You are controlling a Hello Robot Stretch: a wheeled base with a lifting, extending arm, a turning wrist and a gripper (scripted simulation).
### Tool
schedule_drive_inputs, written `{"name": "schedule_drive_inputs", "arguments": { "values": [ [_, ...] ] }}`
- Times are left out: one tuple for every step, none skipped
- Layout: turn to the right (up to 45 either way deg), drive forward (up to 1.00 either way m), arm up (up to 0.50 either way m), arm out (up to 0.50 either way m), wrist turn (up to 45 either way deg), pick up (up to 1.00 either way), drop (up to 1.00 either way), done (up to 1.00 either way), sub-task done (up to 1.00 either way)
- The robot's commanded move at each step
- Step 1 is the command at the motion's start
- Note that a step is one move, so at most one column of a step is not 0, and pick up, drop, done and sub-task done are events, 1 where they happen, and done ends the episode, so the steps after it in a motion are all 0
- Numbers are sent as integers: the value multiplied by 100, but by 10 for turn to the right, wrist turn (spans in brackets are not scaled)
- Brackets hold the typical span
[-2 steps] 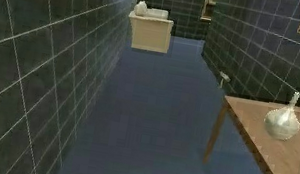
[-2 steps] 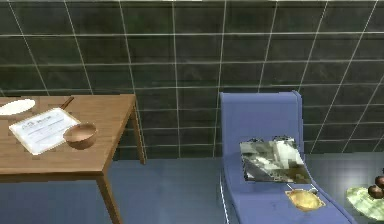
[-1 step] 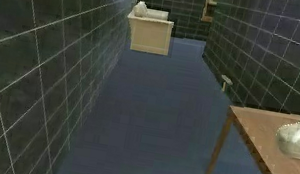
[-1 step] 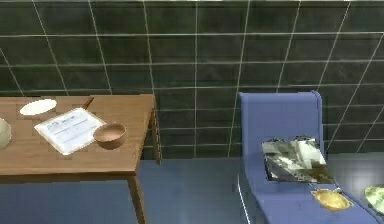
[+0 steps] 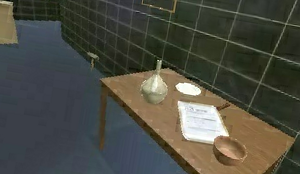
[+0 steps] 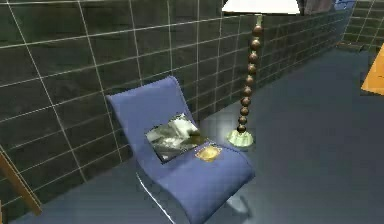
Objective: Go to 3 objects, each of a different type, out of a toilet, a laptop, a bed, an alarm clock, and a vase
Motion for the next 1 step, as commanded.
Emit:
{"name": "schedule_drive_inputs", "arguments": {
  "values": [
    [0, 0, 0, 0, 0, 0, 0, 0, 100]
  ]
}}
